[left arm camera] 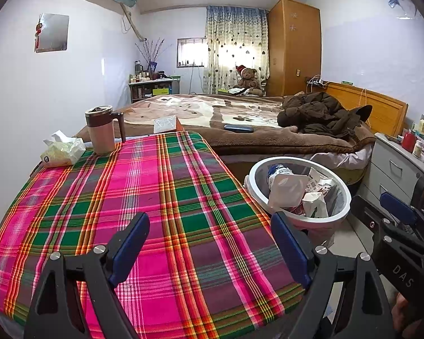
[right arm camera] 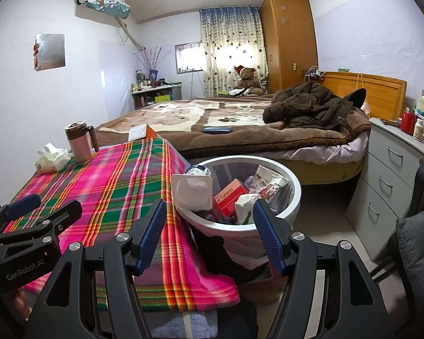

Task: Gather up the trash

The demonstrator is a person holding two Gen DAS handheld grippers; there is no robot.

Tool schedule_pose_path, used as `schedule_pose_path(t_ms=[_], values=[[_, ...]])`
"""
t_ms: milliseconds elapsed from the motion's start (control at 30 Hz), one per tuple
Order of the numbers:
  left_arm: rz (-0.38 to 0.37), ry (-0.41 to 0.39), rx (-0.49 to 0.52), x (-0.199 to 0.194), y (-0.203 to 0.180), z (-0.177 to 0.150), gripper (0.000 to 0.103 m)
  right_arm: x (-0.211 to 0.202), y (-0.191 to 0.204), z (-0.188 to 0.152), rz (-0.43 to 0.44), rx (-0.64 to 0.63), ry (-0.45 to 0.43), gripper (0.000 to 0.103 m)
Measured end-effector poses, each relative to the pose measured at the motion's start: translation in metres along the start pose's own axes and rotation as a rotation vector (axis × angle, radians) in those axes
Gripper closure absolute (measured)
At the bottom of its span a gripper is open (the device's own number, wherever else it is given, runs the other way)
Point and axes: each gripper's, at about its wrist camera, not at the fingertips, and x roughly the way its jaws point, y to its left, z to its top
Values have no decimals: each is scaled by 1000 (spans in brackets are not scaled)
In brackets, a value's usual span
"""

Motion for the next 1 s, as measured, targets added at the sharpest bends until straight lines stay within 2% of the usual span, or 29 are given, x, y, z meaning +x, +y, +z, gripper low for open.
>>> schedule_pose_path(t_ms=[1000], values=[[6, 11, -15, 0, 2, 1, 14, -1, 2, 0, 8, 2, 4, 38]])
